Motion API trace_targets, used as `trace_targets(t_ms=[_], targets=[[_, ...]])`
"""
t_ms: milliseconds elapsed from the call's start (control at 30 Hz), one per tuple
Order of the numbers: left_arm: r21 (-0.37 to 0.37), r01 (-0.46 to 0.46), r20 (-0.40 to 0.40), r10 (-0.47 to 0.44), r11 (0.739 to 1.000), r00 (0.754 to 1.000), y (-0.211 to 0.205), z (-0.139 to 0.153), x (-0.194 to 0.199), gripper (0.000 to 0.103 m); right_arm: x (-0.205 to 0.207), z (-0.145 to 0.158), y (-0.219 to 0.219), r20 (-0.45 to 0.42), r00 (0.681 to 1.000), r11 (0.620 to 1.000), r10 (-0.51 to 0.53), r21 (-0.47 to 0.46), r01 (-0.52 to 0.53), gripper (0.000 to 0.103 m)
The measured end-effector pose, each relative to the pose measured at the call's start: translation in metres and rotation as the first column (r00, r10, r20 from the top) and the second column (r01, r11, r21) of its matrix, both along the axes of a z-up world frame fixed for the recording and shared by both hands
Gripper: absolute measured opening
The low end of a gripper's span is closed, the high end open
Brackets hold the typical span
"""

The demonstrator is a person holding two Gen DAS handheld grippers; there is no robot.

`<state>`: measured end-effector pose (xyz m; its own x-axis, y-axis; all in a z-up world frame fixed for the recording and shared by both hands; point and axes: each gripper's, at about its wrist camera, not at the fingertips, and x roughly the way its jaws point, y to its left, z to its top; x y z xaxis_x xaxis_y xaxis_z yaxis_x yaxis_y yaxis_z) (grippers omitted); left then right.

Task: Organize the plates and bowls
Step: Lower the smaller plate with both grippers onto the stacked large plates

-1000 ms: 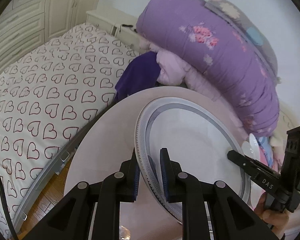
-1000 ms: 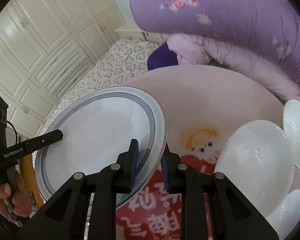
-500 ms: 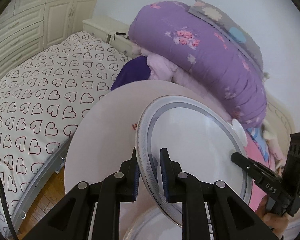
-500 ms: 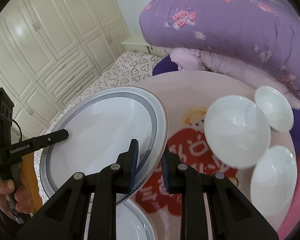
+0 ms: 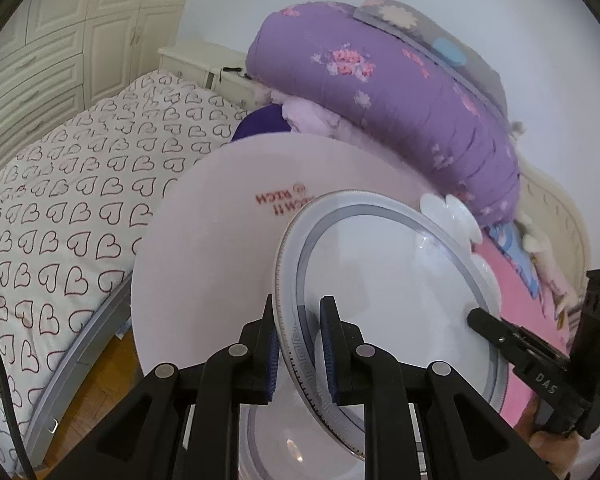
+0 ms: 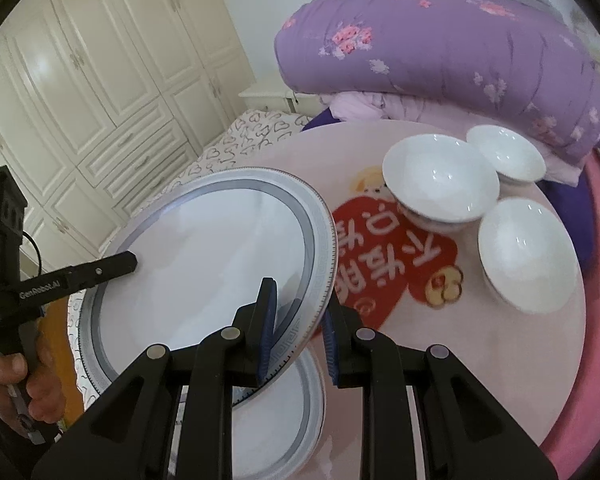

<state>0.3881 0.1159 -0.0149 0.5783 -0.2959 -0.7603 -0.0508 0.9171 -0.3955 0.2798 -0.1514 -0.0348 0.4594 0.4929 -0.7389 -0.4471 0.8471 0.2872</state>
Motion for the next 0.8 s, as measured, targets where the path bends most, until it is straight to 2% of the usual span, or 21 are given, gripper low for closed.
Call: trace_targets(t_ms=[300,500,800], targets=[[0.032,0.001,-0.002,-0.001,0.999,1.0,-0.013,-0.005,-0.038,0.015,-0.04,-0.013,-0.01,0.007,1.0,1.0,0.0,-0.006,0.0,0.022],[0.046,0.014,-0.026,-0.013,0.999,1.0,-0.024,-0.017,-0.057,0.016,-0.058,-0.027,-0.019,-0.02,1.0,1.0,0.001,-0.013,-0.001,0.022],[0.044,-0.001,-0.058,0.003,0.999,0.998,-0.03,-0.032,-0.061,0.016,-0.072,-0.049,-0.023,-0.058,0.998,0.999,0.015,-0.036,-0.017,0.022]])
